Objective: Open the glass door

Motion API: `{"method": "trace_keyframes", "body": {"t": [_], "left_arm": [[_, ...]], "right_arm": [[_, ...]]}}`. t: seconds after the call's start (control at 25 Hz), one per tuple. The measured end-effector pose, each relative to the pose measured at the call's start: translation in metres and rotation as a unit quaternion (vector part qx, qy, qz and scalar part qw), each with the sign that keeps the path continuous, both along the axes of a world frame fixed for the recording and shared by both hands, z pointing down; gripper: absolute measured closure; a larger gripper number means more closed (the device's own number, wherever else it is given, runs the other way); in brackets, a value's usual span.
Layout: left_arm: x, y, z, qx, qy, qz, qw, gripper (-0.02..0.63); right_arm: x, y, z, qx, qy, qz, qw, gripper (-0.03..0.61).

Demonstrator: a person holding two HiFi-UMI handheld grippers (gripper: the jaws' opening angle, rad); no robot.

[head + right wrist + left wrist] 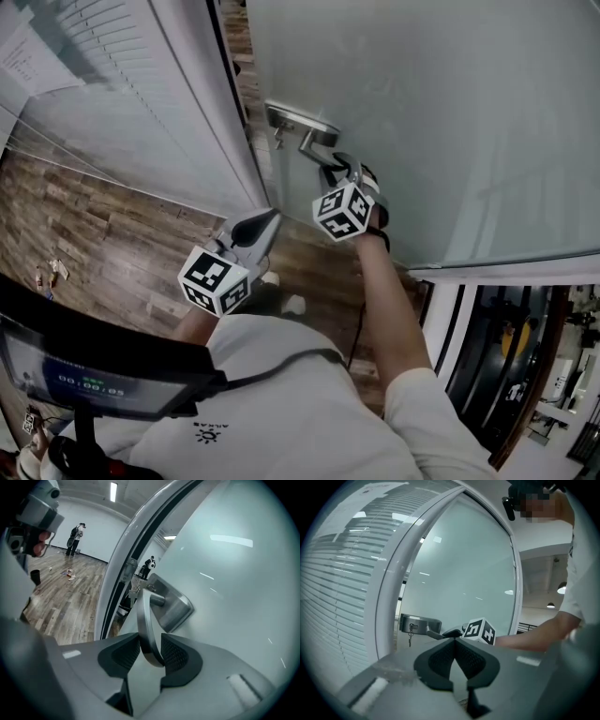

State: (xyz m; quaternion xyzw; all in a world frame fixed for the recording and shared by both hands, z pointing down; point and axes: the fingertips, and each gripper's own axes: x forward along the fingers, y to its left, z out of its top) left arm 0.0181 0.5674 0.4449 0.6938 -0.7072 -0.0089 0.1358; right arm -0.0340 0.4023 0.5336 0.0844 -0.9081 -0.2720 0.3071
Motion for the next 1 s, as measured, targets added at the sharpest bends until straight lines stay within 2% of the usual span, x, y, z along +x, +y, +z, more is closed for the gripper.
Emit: {"method": "trace_keyframes", "body": {"t": [0.2,0.36,0.52,0.84,1.0], "left_arm": [[-0.025,-0.046,-0.006,-0.002,0.001,0.02,0.9998,0.609],[-0.038,-0.104,-0.014,-0.002,-0.004,0.07,0.9976,0.609],[-0.027,-0.113,-0.025,0.018,-0.019,0.12,0.9924,0.609],[-0.01,-0.126,-0.027,0.027,-0.034,0.202,0.9785,0.609],[-0.008,-0.131,-0.024,0.028,-0.033,0.219,0.9749,0.609]], "right_arm": [[-0.024,-0.038,-0.015,0.049,0.009,-0.01,0.999,0.428],[-0.033,-0.081,-0.023,0.094,0.025,-0.004,0.995,0.422],[-0.033,-0.075,-0.025,0.133,0.032,-0.002,0.991,0.428],[-0.043,-0.097,-0.023,0.132,0.039,0.013,0.99,0.44],[-0.052,-0.105,-0.031,0.133,0.034,0.023,0.99,0.442]]}}
